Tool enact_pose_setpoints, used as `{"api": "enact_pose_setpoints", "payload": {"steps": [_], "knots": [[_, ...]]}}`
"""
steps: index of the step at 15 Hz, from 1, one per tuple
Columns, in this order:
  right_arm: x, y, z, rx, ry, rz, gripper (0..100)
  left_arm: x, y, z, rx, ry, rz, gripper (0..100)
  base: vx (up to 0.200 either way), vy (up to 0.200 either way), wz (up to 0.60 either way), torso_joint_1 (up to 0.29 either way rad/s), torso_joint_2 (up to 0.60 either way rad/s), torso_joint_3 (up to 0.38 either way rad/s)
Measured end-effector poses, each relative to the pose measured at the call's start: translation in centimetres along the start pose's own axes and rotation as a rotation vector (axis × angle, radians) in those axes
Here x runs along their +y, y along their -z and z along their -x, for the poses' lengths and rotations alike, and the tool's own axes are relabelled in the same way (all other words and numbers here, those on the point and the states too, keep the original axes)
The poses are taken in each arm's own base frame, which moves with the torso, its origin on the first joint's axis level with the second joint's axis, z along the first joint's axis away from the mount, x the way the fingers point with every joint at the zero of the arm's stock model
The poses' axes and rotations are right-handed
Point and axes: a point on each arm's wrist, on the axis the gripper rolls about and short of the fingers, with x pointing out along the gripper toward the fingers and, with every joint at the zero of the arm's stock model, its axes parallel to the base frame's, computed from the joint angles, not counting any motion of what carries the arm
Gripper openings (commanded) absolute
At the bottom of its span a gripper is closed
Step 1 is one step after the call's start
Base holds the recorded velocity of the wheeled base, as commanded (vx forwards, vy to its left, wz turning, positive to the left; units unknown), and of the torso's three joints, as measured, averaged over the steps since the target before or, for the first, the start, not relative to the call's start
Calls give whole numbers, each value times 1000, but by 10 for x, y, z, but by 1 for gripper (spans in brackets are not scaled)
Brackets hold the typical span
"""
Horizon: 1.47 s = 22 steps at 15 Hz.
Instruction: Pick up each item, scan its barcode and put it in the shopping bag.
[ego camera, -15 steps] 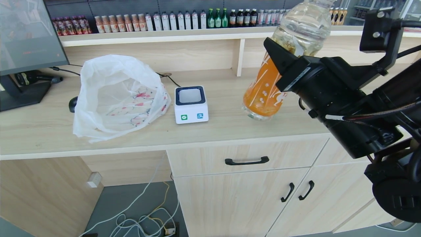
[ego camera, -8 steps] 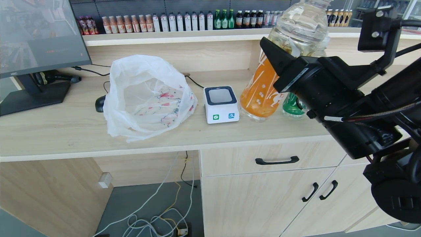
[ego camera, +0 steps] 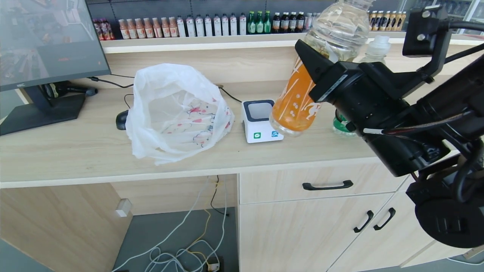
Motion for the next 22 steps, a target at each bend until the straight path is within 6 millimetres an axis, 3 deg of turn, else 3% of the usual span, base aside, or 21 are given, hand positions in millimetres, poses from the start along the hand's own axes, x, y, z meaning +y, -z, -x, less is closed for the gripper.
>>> {"api": "enact_pose_setpoints", "payload": {"steps": [8, 11, 12, 14, 22], "knots": [[-13, 10, -22, 15, 31, -102, 0, 0, 0, 0, 0, 0, 0, 100, 0, 0, 0, 0, 0, 0], [-17, 10, -26, -11, 43, -241, 0, 0, 0, 0, 0, 0, 0, 100, 0, 0, 0, 0, 0, 0], [-29, 10, -35, -60, 99, -365, 0, 0, 0, 0, 0, 0, 0, 100, 0, 0, 0, 0, 0, 0], [-32, 10, -46, -112, 145, -442, 0, 0, 0, 0, 0, 0, 0, 100, 0, 0, 0, 0, 0, 0], [-41, 51, -69, -126, 223, -644, 0, 0, 0, 0, -1, 0, 0, 100, 0, 0, 0, 0, 0, 0]]}}
